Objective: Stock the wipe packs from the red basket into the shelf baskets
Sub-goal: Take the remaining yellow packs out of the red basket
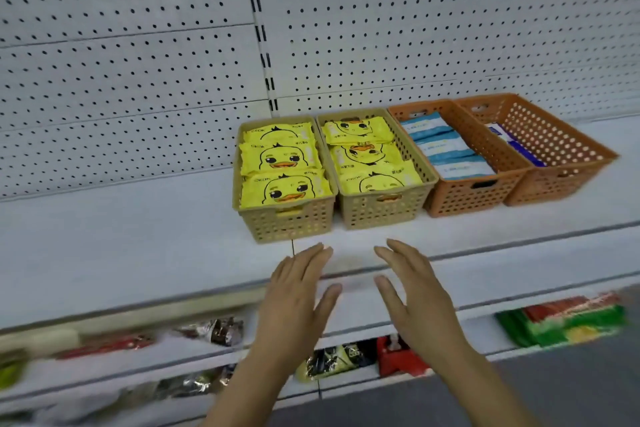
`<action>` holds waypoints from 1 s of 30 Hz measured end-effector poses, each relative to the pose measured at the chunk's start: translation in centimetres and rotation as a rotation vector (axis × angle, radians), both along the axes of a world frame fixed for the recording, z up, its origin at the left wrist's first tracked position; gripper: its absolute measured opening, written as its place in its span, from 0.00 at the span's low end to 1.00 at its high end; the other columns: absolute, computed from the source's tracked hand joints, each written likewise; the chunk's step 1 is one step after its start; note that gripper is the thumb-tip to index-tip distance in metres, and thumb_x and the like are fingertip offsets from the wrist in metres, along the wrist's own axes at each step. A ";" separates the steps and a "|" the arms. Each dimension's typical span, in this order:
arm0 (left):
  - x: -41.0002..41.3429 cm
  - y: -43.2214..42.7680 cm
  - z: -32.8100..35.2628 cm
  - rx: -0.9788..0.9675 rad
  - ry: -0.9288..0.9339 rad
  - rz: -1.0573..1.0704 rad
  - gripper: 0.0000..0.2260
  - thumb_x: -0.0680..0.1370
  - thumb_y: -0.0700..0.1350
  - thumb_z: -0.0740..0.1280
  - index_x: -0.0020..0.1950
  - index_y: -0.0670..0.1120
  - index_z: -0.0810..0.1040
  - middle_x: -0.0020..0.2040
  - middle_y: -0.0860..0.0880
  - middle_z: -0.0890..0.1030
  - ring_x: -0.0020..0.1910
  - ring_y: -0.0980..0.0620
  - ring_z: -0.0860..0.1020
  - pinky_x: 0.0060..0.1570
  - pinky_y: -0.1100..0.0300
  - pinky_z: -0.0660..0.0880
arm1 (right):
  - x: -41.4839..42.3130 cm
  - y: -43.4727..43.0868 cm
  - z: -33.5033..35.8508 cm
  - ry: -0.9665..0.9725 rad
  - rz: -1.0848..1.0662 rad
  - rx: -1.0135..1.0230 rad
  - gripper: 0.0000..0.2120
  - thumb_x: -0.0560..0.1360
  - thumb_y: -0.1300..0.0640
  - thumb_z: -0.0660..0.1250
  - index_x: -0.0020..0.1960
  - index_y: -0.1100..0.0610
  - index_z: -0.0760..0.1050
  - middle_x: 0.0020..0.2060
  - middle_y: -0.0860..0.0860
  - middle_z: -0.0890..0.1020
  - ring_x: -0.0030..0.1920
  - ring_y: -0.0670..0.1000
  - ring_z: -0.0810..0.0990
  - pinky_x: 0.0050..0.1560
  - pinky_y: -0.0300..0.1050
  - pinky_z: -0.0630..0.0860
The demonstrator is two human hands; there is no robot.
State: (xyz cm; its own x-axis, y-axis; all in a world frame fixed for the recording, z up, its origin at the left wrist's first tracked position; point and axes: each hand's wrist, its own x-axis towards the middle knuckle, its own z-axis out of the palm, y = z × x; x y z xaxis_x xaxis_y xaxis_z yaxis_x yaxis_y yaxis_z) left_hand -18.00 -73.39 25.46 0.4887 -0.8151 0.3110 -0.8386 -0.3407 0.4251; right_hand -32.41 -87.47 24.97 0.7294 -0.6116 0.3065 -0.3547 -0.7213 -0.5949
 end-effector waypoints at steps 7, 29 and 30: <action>-6.1 10.8 -1.8 0.197 0.292 0.086 0.18 0.81 0.57 0.60 0.69 0.55 0.70 0.63 0.59 0.76 0.58 0.60 0.77 0.54 0.60 0.75 | -7.2 8.7 -2.7 0.226 0.049 0.199 0.16 0.80 0.48 0.59 0.67 0.46 0.69 0.63 0.41 0.73 0.61 0.43 0.73 0.58 0.41 0.72; -5.9 51.1 -9.5 0.279 0.568 0.512 0.16 0.80 0.52 0.64 0.66 0.51 0.74 0.55 0.53 0.82 0.53 0.51 0.80 0.49 0.55 0.76 | 0.2 44.4 -8.9 0.424 0.448 0.380 0.13 0.77 0.54 0.64 0.61 0.51 0.76 0.56 0.45 0.80 0.54 0.45 0.78 0.58 0.44 0.74; -4.5 53.3 -10.0 0.295 0.595 0.520 0.16 0.80 0.52 0.64 0.66 0.51 0.73 0.55 0.53 0.82 0.52 0.51 0.81 0.48 0.54 0.77 | 1.8 46.6 -9.1 0.407 0.452 0.412 0.12 0.77 0.55 0.64 0.60 0.52 0.77 0.54 0.44 0.80 0.54 0.44 0.78 0.58 0.41 0.74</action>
State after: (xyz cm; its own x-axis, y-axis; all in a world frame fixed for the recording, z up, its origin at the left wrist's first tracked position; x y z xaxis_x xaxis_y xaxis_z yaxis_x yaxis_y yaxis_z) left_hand -22.53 -20.10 15.49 0.8394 -0.4484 -0.3072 -0.2089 -0.7879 0.5793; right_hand -30.60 -40.84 15.82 0.9448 -0.2314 -0.2321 -0.3262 -0.5956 -0.7341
